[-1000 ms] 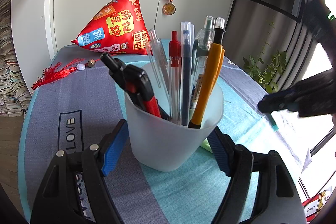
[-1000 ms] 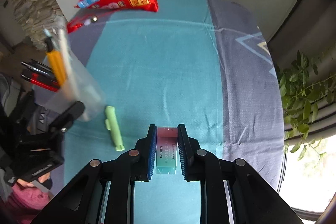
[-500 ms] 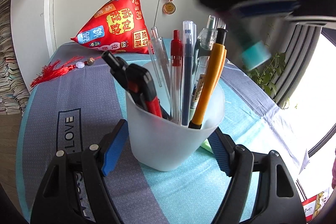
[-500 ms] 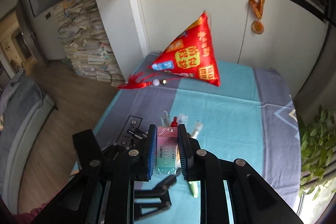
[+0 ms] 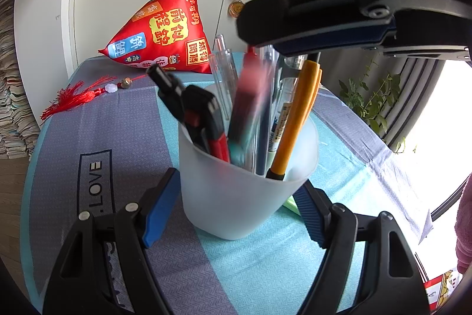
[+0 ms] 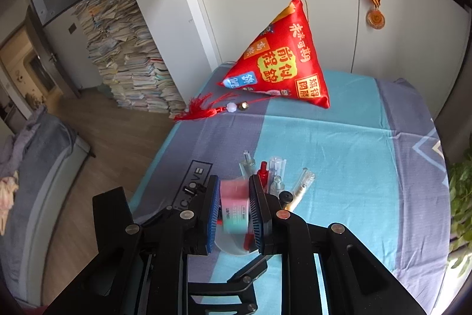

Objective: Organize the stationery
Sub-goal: 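Carry the eraser to the cup and release it inside, then move the right gripper to the green highlighter and grasp it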

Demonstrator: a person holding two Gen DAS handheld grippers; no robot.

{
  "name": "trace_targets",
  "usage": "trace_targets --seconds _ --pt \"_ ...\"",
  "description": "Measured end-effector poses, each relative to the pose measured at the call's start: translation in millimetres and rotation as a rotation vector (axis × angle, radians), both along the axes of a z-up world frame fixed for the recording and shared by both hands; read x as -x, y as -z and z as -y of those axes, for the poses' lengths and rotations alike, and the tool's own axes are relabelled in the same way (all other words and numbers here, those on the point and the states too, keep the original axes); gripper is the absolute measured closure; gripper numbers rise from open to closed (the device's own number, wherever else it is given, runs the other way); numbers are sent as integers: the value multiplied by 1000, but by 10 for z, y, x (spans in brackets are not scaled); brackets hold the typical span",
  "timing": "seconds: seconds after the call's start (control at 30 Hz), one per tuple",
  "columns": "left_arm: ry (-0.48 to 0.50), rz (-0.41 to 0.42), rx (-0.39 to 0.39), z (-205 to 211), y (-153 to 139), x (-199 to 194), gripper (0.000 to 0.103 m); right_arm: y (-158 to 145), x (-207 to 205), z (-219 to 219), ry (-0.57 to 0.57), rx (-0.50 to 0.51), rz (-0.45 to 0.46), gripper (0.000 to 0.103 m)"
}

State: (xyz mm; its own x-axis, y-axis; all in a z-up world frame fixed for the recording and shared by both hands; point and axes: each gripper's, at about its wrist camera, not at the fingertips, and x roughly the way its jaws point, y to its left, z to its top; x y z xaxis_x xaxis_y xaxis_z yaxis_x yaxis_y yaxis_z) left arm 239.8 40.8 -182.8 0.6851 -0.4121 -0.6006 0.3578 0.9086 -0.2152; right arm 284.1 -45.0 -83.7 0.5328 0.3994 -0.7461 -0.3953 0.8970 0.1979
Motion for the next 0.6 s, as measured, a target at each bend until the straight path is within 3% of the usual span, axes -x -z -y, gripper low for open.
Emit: trace_targets --seconds 0.33,0.43,0.6 --pt "0 -2 1 -4 1 11 27 -43 394 478 41 3 42 82" --pt "0 -1 1 -5 2 10 27 134 456 668 53 83 21 82" --pt "0 0 4 -13 2 15 27 639 403 705 26 202 -107 82"
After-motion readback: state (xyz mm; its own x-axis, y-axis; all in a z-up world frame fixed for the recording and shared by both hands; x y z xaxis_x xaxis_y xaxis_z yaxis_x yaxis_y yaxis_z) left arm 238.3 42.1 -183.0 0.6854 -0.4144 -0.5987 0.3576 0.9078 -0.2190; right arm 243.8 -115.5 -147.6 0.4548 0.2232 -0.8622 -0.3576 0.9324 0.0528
